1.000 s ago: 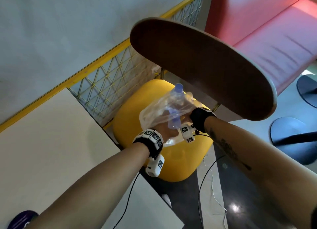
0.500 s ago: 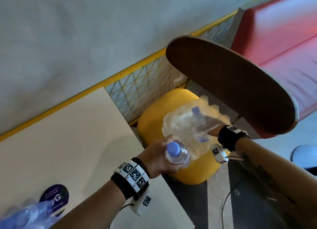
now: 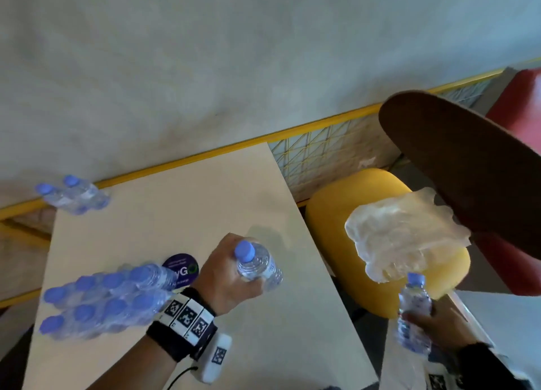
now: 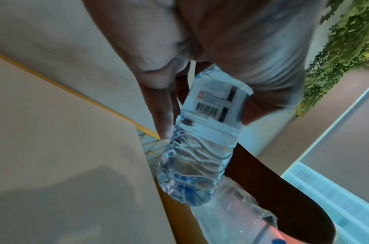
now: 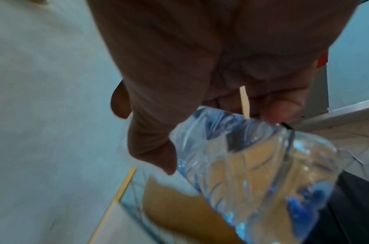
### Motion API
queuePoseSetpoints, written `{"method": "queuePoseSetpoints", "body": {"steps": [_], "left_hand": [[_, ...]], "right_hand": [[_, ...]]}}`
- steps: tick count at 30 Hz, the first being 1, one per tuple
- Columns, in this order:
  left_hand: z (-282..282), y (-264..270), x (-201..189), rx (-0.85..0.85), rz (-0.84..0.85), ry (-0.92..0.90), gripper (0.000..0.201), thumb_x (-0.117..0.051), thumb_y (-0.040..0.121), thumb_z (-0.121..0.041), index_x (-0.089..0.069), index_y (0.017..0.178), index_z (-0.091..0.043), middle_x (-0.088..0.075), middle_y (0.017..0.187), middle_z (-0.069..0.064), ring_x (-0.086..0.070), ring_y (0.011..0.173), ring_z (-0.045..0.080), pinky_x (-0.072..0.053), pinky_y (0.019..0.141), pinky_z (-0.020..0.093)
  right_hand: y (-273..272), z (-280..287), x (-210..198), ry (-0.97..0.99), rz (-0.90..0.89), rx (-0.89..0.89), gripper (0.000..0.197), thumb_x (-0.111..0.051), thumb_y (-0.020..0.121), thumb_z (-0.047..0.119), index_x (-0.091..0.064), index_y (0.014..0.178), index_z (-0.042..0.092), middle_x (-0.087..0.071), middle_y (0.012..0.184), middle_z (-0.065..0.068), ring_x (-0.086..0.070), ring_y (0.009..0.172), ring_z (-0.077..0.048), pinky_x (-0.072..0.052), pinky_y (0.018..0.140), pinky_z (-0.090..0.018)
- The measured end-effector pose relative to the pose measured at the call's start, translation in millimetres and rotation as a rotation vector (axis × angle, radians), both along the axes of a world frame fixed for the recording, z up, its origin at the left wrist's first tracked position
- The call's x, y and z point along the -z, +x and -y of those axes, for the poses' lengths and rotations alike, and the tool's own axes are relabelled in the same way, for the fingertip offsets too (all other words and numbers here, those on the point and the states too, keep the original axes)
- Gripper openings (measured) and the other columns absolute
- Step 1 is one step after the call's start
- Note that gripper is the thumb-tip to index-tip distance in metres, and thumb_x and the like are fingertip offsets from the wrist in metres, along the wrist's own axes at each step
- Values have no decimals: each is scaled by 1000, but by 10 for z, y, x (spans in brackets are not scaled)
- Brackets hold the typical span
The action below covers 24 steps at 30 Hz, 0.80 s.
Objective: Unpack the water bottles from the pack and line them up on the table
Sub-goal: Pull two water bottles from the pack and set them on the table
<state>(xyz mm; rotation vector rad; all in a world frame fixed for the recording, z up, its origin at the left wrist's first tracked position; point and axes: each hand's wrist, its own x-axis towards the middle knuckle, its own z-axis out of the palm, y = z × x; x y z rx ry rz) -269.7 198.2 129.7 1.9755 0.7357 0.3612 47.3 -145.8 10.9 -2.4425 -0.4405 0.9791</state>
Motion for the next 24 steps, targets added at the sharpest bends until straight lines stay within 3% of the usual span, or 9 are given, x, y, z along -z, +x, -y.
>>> {"method": "queuePoseSetpoints", "body": {"steps": [2,4,6,8,10,13,15,18,24], "left_hand": [[-180,-271,-38,-42,-53,62,50,-78,57,-50,-62,104,-44,-66,107,-8,-67,99,7,-52,87,25],[-405,-525,-7,-68,-119,99,50,-80,56,-53,-65,101,-37,-67,104,-13,-68,97,4,-53,85,21],[-638,-708,49,-82,-199,135,45,-81,58,-52,-64,97,-37,-67,99,-15,-67,93,2,-49,79,14],[-860,-843,151,-88,-277,173,40,-82,60,-52,-58,91,-42,-63,95,-15,-64,87,2,-46,76,19],[-1032,-935,248,-75,-329,200,41,-82,61,-50,-59,95,-44,-62,96,-14,-65,88,7,-49,78,24],[-1229,-1015,359,-49,-398,218,59,-83,57,-54,-64,110,-39,-62,106,-15,-65,95,13,-52,86,29],[-1321,-1049,443,-14,-436,238,55,-82,56,-53,-65,105,-36,-62,102,-13,-65,91,16,-54,84,31],[-1444,-1090,557,38,-498,270,43,-79,60,-51,-58,92,-33,-60,91,-12,-63,82,21,-54,83,35],[-1581,-1220,783,189,-600,310,57,-79,77,-46,-49,122,-30,-65,104,-4,-65,96,27,-46,102,50]], "right_hand": [[-399,-127,-118,20,-34,-128,24,-88,72,33,-72,88,24,-76,73,8,-72,70,-10,-59,75,-41],[-769,-373,-168,59,-72,-289,28,-87,71,31,-66,90,26,-72,77,10,-70,75,-11,-58,75,-41],[-1156,-735,-238,150,-16,-395,38,-85,61,36,-63,91,33,-67,84,14,-66,80,-6,-55,72,-30],[-1520,-1170,-326,224,35,-466,51,-86,55,38,-62,99,39,-66,97,17,-64,87,-1,-50,70,-19],[-1855,-1626,-365,284,35,-541,56,-88,54,36,-60,103,41,-65,101,19,-63,90,-2,-50,70,-17],[-2294,-2249,-285,344,57,-612,62,-85,52,37,-61,109,37,-64,108,17,-62,93,-2,-46,80,-13],[-2554,-2599,-211,365,60,-622,65,-84,52,36,-64,113,29,-63,109,16,-61,94,-4,-40,83,-6],[-2895,-2985,-141,341,59,-605,64,-83,52,34,-64,113,29,-62,108,15,-61,94,-7,-44,83,-14],[-3355,-3390,-12,234,88,-575,55,-85,56,26,-65,107,29,-63,107,9,-63,92,-15,-49,81,-25]]}}
